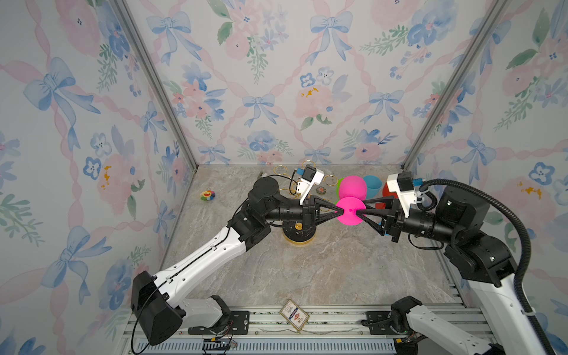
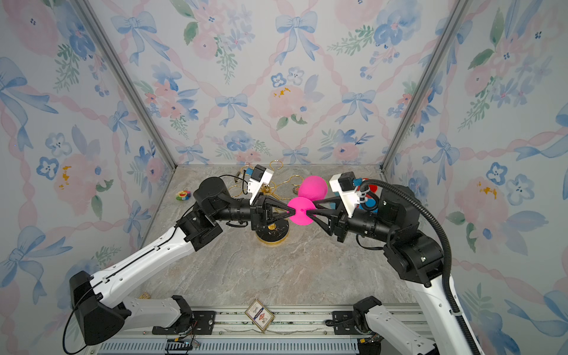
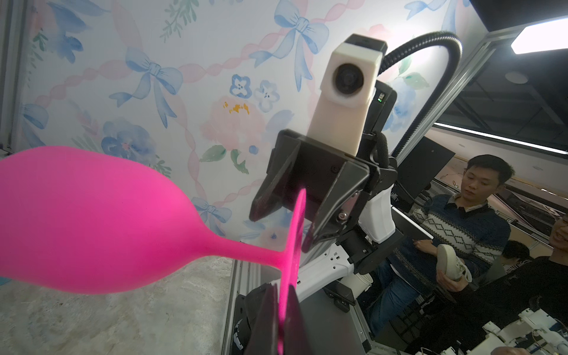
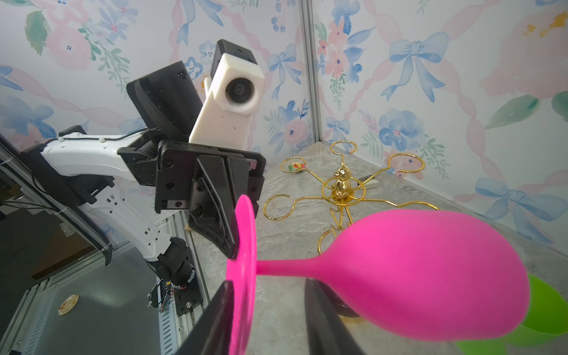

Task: Take the wine glass off the wine glass rack
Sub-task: Pick up the wine glass from the wine glass rack.

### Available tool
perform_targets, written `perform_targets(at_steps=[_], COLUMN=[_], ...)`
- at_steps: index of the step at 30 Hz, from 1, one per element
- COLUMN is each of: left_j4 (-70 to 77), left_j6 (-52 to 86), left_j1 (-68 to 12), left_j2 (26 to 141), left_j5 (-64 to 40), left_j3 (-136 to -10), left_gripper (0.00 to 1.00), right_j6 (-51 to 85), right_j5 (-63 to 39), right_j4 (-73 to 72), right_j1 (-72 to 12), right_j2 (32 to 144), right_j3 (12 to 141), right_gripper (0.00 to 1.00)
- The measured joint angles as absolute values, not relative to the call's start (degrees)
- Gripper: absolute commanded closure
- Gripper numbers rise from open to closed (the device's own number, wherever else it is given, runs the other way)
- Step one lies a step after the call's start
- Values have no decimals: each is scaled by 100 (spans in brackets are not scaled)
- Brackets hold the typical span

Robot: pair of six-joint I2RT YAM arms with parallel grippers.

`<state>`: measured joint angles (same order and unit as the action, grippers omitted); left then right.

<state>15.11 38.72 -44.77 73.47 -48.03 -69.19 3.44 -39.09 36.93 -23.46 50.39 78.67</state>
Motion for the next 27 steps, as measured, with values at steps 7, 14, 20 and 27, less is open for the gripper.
perform_targets(at_steps=[7,14,20,27], left_j4=[1339,1052,893,611], left_j6=[3581,3155,2735,2290], left_j1=[-4477,-4477,-4477,-4477], left_j2=[7328,7201,7098,7096], left_j5=[-4753,-4626,-4556,-4307], left_j3=[-6919,-6919,-6923,-7024], left_gripper=[100,100,100,100], right_j6=[537,819,1072,1295], right_j5=[-3846,-3406,-2626,-1841], right_j4=[3752,3769,3820,4047], right_j1=[-2346,-2346,-2329,-2119], right_j2=[4834,4700,4578,4591], right_j3=[7870,8143,8178,8296], right_gripper=[34,27,21,20])
